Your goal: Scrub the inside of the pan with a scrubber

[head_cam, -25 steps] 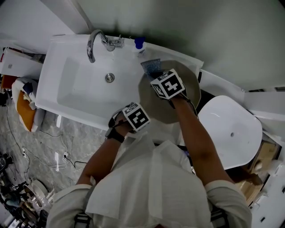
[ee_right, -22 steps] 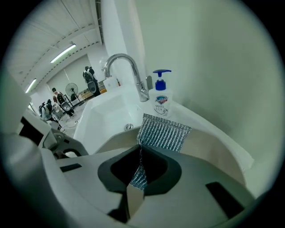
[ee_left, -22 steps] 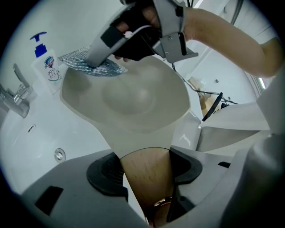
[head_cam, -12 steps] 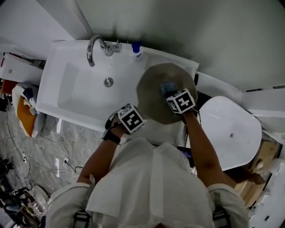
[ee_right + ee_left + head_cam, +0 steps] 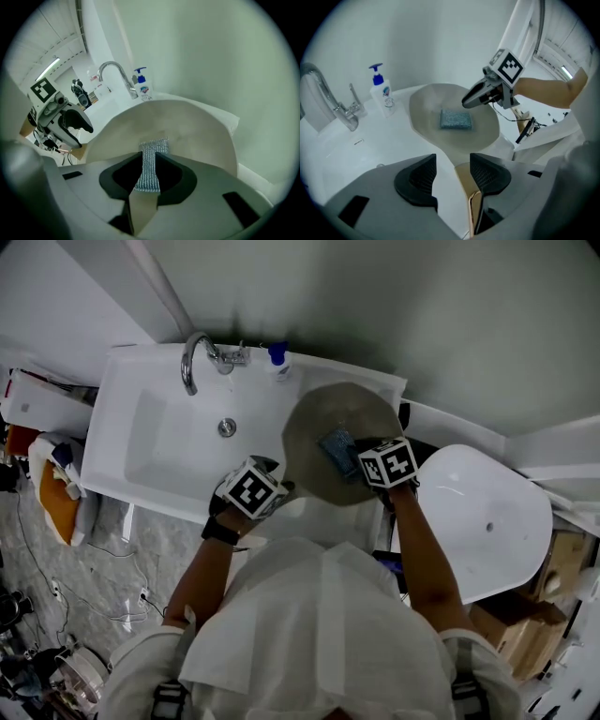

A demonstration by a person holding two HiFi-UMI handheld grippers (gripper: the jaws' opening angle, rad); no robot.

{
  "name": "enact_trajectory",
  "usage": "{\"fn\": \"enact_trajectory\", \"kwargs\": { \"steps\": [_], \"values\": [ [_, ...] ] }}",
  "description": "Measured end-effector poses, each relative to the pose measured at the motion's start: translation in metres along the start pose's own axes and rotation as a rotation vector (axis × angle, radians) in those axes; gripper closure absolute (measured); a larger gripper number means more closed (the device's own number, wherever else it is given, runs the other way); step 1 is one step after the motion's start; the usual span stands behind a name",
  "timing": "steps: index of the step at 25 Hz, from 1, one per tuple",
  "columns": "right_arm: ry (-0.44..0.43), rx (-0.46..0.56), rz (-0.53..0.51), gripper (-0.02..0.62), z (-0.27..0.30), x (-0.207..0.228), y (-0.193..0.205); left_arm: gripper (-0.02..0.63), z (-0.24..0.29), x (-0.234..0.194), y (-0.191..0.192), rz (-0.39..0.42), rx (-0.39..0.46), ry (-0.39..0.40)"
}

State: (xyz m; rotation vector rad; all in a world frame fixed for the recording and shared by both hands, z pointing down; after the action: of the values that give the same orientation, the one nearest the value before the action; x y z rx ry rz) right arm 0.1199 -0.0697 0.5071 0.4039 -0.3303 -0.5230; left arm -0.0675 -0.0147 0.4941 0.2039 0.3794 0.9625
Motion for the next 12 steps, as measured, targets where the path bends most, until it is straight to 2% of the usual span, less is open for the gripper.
{"fn": "enact_trajectory", "kwargs": {
  "steps": [6, 9, 12],
  "values": [
    [0.057, 0.183, 0.074, 0.525, -0.051, 0.017, -0.009, 0.416, -0.039, -0.039, -0.025, -0.092, 0.225, -0.093],
    [0.108, 0.296, 0.111, 0.525, -0.084, 0.029, -0.010, 0.483, -0.063, -0.053, -0.039, -0.144, 0.364, -0.147],
    [0.162, 0.457, 0.151, 0.541, -0.122, 0.040, -0.013, 0.563, -0.088, -0.064, -0.056, -0.198, 0.530, -0.194]
  ]
}}
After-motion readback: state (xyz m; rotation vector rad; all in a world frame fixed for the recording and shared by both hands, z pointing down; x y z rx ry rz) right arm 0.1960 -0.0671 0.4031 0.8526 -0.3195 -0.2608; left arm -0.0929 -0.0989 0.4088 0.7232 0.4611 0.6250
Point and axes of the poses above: the fingertips, and each gripper's own axes: z forward along the fingers, x to its right, y out of its underside, the point moved 4 cm from there along -z, backward along the fingers, and after that the axes turned 6 degrees about -x, right-handed, at the moved point
